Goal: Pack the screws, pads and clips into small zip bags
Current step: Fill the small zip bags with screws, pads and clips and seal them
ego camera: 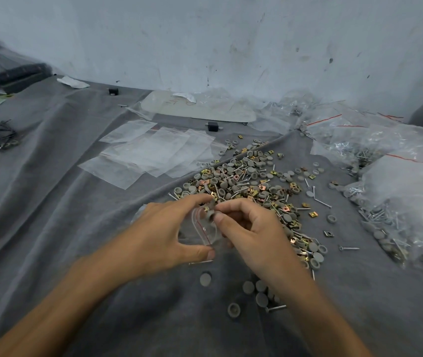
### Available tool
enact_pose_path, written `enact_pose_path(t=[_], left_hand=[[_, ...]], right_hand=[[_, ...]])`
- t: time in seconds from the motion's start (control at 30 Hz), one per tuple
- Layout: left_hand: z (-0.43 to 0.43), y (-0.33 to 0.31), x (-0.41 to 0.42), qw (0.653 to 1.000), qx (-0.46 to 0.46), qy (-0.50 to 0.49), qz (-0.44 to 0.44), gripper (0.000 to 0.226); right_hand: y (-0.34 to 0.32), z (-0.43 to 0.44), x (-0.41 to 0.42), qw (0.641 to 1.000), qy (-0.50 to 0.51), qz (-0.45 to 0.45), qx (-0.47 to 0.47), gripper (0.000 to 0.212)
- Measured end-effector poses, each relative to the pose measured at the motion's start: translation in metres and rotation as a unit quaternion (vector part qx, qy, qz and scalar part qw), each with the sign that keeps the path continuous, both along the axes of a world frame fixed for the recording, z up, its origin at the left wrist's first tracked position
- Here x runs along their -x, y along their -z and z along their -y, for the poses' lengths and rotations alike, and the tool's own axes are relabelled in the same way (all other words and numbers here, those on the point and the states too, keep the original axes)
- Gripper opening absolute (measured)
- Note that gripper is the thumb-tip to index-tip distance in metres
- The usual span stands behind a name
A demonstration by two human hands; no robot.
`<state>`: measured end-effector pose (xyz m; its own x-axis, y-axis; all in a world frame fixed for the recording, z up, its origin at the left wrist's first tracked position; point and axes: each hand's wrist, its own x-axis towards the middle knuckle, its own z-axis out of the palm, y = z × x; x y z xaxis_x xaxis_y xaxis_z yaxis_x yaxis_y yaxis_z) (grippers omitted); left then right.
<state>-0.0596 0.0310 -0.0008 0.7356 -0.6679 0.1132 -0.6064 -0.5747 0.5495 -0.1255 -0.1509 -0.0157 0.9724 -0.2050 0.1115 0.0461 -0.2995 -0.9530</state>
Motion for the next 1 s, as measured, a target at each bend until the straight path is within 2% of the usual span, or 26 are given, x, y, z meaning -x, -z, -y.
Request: enact_pose_path(t=[0.17, 0.37, 0.5, 0.53, 0.6, 0.7, 0.8, 0.87, 1.0], left_hand=[[0.0, -0.003, 0.0, 1.0, -0.003, 0.001, 0.001, 0.094], [-0.001, -0.003, -0.001, 1.0, -0.001, 0.004, -0.003, 0.094], [-0.003, -0.003, -0.002, 1.0, 0.003, 0.003, -0.008, 0.096], [-0.004, -0.002, -0.003, 1.0, 0.003, 0.003, -0.009, 0.097], [-0.007, -0.002, -0.005, 1.0, 0.013, 0.001, -0.009, 0.097], [-0.015, -0.002, -0.009, 0.999, 0.047, 0.0, -0.022, 0.092], [-0.019, -0.003, -0.012, 0.997, 0.07, -0.007, -0.032, 0.081], [-0.02, -0.004, -0.012, 0.997, 0.069, -0.011, -0.035, 0.081], [-0.019, -0.001, -0.014, 0.998, 0.058, -0.01, -0.032, 0.087]], right_hand=[[0.0, 0.003, 0.0, 0.999, 0.011, 0.038, 0.012, 0.009], [-0.006, 0.006, 0.004, 0.994, -0.053, 0.091, -0.002, 0.029], [-0.006, 0.012, 0.003, 0.994, -0.012, 0.105, -0.004, 0.01], [-0.006, 0.015, 0.003, 0.994, -0.004, 0.107, 0.019, 0.002], [-0.004, 0.021, 0.006, 0.987, -0.021, 0.104, 0.12, 0.018], [-0.003, 0.023, 0.01, 0.962, -0.117, 0.051, 0.243, 0.034], [0.0, 0.016, 0.012, 0.928, -0.195, -0.015, 0.318, 0.033], [0.001, 0.01, 0.012, 0.906, -0.227, -0.031, 0.356, 0.031], [0.002, 0.007, 0.013, 0.897, -0.242, -0.027, 0.369, 0.019]])
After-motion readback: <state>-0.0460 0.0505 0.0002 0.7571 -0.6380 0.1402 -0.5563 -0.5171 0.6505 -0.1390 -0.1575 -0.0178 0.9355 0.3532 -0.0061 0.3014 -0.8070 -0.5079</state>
